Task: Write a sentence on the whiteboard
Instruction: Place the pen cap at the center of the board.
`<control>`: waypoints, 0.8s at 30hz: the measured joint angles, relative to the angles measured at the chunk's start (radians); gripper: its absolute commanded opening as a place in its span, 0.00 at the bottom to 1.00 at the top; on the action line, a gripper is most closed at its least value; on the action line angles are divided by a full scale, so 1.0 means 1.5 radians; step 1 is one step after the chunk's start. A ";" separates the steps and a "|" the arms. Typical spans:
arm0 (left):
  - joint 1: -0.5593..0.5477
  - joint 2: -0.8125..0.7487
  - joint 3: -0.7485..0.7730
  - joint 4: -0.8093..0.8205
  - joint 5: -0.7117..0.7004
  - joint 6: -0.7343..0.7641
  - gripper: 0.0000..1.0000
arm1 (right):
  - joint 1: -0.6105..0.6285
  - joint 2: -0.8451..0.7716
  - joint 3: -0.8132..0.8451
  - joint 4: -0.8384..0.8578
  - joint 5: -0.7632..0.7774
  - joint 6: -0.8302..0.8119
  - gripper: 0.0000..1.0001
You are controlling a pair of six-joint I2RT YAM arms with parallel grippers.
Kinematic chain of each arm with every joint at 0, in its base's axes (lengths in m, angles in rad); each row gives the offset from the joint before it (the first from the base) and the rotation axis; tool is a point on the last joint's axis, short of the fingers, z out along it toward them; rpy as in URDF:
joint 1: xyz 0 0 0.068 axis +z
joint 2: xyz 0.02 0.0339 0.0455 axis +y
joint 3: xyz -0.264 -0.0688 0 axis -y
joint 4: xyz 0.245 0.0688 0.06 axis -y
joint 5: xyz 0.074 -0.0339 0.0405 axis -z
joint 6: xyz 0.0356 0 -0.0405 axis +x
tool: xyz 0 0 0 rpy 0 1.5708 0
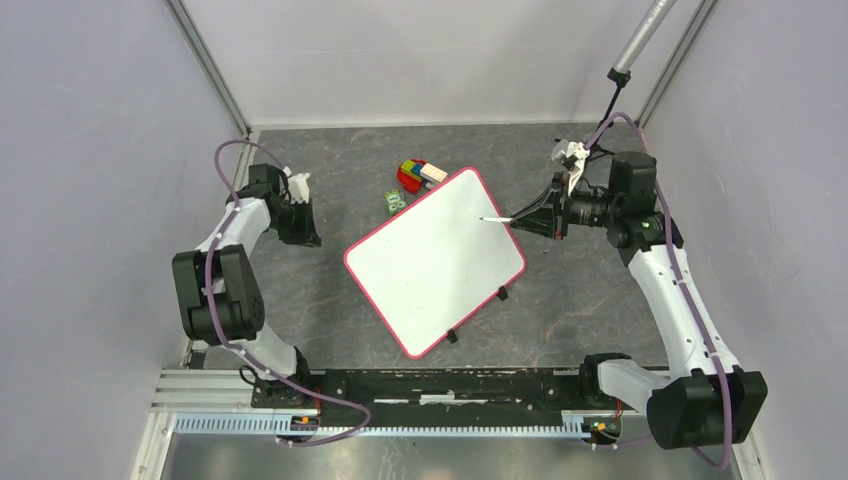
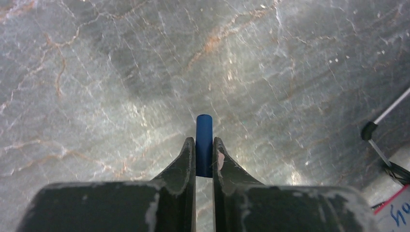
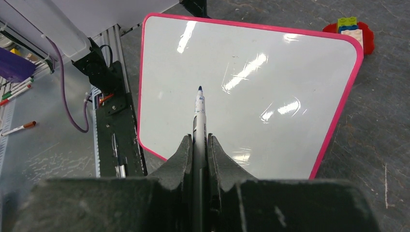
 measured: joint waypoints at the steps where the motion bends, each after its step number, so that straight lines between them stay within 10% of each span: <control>1: 0.000 0.012 0.000 0.010 0.000 0.000 0.17 | 0.003 0.000 0.000 -0.005 0.002 -0.007 0.00; 24: 0.000 0.120 0.019 0.032 0.033 0.026 0.49 | 0.072 0.002 -0.008 -0.061 0.048 -0.084 0.00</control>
